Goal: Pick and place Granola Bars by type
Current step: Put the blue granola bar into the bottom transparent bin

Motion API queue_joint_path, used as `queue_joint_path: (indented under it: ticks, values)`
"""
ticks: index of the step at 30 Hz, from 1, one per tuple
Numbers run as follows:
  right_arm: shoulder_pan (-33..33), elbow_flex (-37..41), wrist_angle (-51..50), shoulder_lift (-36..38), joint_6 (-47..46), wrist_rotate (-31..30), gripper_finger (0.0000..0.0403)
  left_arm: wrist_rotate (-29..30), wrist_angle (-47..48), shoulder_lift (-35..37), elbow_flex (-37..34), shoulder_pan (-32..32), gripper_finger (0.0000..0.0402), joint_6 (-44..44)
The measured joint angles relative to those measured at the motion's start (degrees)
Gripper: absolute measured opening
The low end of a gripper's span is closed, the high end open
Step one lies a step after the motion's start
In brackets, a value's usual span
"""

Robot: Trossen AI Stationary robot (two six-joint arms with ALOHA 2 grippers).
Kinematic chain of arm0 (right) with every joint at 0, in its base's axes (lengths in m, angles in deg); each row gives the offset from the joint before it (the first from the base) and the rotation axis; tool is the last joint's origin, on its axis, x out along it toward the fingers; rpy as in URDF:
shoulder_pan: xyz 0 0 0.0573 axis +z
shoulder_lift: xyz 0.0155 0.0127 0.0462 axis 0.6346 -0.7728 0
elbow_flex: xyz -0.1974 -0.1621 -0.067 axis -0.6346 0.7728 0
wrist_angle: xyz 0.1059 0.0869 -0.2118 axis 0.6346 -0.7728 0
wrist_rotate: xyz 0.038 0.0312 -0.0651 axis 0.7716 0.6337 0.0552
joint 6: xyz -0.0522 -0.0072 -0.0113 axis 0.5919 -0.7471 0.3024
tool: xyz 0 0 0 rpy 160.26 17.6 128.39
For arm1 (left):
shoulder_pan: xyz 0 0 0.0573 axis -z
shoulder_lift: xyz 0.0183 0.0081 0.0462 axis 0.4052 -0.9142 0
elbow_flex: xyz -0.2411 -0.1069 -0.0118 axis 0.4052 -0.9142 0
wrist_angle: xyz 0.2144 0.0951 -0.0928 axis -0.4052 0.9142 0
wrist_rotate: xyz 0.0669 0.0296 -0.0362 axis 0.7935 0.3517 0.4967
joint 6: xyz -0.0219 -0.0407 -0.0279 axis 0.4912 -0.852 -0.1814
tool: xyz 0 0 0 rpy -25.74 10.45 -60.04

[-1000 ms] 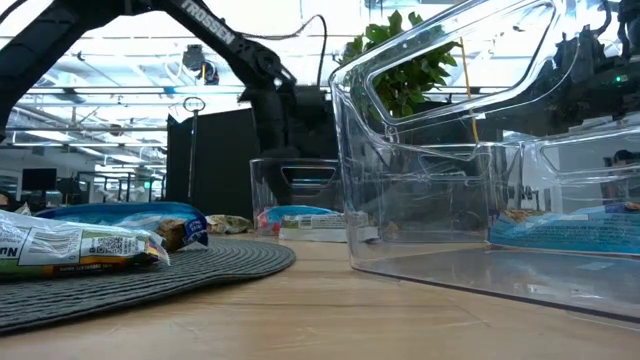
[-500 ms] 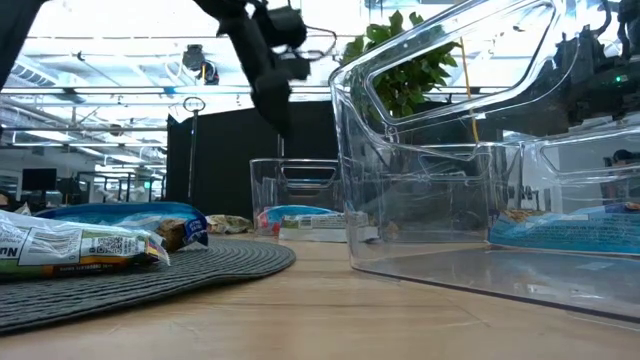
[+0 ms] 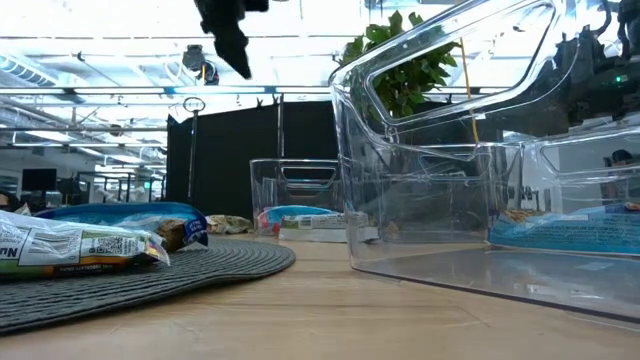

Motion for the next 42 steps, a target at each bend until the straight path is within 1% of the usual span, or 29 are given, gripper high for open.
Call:
queue_joint_path:
  ticks: [5,11,15,19,22,26,30,35,39,42]
  values:
    - [0.0,0.0,0.0,0.0,0.0,0.0,0.0224,-0.1,3.7,2.8,0.0,6.6,0.0290,-0.3]
    - [0.0,0.0,0.0,0.0,0.0,0.0,0.0224,-0.2,6.8,4.3,0.0,15.9,0.0286,-3.7]
    - [0.0,0.0,0.0,0.0,0.0,0.0,0.0224,-0.2,7.2,4.2,0.0,22.2,0.0291,-4.5]
    - [0.0,0.0,0.0,0.0,0.0,0.0,0.0224,0.0,6.3,3.6,0.0,28.0,0.0288,-4.4]
    - [0.0,0.0,0.0,0.0,0.0,0.0,0.0224,2.8,5.5,2.1,0.0,30.9,0.0284,-3.9]
    - [0.0,0.0,0.0,0.0,0.0,0.0,0.0224,7.1,4.3,0.0,0.0,32.7,0.0283,-1.1]
    - [0.0,0.0,0.0,0.0,0.0,0.0,0.0224,8.0,0.3,-2.2,0.0,33.0,0.0289,1.5]
    - [0.0,0.0,0.0,0.0,0.0,0.0,0.0224,9.6,-4.4,-5.0,0.0,32.3,0.0325,3.9]
    - [0.0,0.0,0.0,0.0,0.0,0.0,0.0224,10.1,-4.8,-7.7,0.0,31.0,0.0352,5.0]
    - [0.0,0.0,0.0,0.0,0.0,0.0,0.0224,10.1,-4.8,-10.0,0.0,30.2,0.0362,5.7]
